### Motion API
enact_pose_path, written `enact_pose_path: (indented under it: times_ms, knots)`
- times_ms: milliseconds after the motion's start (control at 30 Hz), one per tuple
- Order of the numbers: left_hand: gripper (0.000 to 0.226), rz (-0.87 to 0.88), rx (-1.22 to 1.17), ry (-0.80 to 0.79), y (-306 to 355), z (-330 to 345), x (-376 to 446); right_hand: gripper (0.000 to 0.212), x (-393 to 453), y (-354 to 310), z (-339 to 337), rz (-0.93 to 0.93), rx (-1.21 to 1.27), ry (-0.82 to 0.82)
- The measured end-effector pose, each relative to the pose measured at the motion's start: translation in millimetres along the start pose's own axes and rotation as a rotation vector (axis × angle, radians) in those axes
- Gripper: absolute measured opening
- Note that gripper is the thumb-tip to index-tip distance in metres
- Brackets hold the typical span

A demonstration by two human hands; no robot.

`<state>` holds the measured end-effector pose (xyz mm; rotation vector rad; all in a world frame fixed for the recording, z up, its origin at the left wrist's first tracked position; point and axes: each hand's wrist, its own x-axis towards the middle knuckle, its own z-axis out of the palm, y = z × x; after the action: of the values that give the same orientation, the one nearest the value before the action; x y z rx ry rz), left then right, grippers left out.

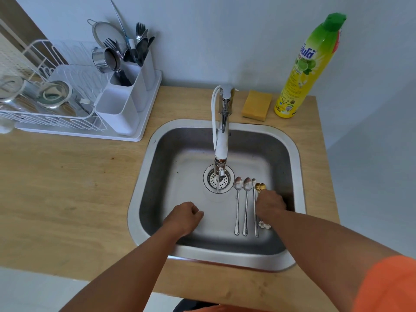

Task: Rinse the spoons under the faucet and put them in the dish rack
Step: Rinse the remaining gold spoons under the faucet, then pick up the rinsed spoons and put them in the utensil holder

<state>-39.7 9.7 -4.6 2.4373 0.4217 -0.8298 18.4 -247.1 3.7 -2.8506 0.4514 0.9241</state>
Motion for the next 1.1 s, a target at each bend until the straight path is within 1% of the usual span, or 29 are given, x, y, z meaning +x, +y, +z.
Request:
enact_pose_path:
  times_ms: [167, 233, 267, 333, 433, 467, 533, 567, 633, 733, 800, 900, 933, 1000, 1033, 1100]
  knots:
    - [0.018, 0.022, -0.010, 0.097, 9.4, -40.9, 18.1, 0.026, -5.5, 0.6, 2.1, 0.005, 0.032, 0.009]
    - [0.026, 0.062, -0.004, 0.154, 22.8, -69.7, 28.5, 0.025, -8.2, 1.5, 4.1, -0.006, 0.046, 0.007]
    - [0.030, 0.080, -0.015, 0.186, 32.2, -86.2, 32.7, 0.025, -9.5, 2.1, 5.1, -0.009, 0.052, 0.006]
    - [0.028, 0.126, -0.012, 0.263, 55.1, -121.3, 39.2, 0.028, -12.0, 3.1, 6.9, -0.023, 0.058, 0.007]
    - [0.029, 0.221, 0.092, 0.373, 95.1, -172.7, 46.0, 0.029, -16.2, 4.3, 8.8, -0.055, 0.048, 0.020]
    - [0.028, 0.257, 0.129, 0.407, 109.2, -188.0, 46.7, 0.030, -17.3, 4.4, 9.8, -0.067, 0.048, 0.022]
    - [0.018, 0.332, 0.171, 0.484, 135.6, -213.4, 48.3, 0.029, -19.8, 5.2, 11.5, -0.097, 0.057, 0.022]
    - [0.018, 0.365, 0.173, 0.520, 148.3, -223.5, 48.9, 0.029, -21.4, 5.6, 12.6, -0.116, 0.062, 0.019]
    - [0.028, 0.441, 0.189, 0.567, 173.6, -239.1, 48.3, 0.026, -24.4, 6.7, 15.2, -0.151, 0.077, 0.003]
    - [0.037, 0.584, 0.323, 0.567, 208.8, -250.0, 46.9, 0.015, -28.1, 7.8, 21.0, -0.189, 0.113, -0.011]
    - [0.046, 0.611, 0.422, 0.528, 226.3, -249.8, 45.5, 0.003, -29.4, 8.5, 25.7, -0.203, 0.136, -0.016]
    - [0.062, 0.599, 0.580, 0.437, 238.5, -240.2, 43.4, 0.008, -31.3, 9.4, 31.5, -0.214, 0.170, -0.021]
    - [0.063, 0.596, 0.634, 0.410, 238.1, -235.5, 42.8, 0.007, -31.6, 9.5, 32.8, -0.218, 0.181, -0.022]
    - [0.058, 0.614, 0.737, 0.391, 232.4, -224.5, 43.6, 0.005, -32.5, 8.9, 32.6, -0.218, 0.188, -0.030]
    - [0.056, 0.641, 0.765, 0.401, 228.3, -218.7, 44.4, 0.004, -33.0, 8.5, 31.7, -0.216, 0.191, -0.034]
    - [0.059, 0.694, 0.765, 0.427, 220.2, -211.3, 46.4, 0.002, -32.4, 8.2, 30.5, -0.214, 0.204, -0.041]
